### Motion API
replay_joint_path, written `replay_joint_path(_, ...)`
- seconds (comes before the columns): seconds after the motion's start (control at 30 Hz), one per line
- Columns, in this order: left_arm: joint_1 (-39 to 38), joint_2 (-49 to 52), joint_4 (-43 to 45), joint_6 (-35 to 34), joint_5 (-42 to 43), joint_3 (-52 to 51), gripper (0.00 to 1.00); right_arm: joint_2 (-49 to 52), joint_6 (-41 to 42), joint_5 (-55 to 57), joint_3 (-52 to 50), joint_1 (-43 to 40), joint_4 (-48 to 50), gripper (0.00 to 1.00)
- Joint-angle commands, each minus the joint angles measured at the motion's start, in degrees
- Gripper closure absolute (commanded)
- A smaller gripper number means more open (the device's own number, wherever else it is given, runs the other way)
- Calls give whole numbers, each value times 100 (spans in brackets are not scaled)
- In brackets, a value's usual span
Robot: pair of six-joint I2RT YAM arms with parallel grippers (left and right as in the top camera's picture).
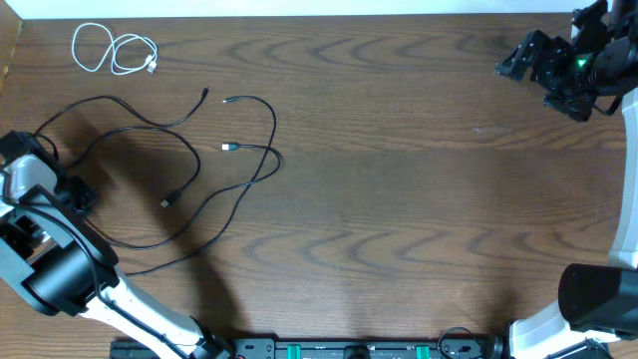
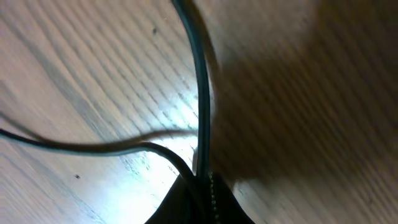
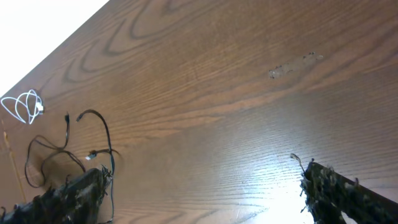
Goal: Untangle cables
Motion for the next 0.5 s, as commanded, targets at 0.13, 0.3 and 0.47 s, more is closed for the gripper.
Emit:
replay_joint_path(0.13,11,-92,4,592,-570,726,93,-72,-111,-26,76,46,-24,1)
replay_joint_path(0.3,22,-79,-122,1121,-938,763,93,-72,-111,-26,76,46,-46,1)
replay_joint_path(0.47,129,-79,-74,1143,-1316,763,93,-72,-111,-26,76,46,-70,1)
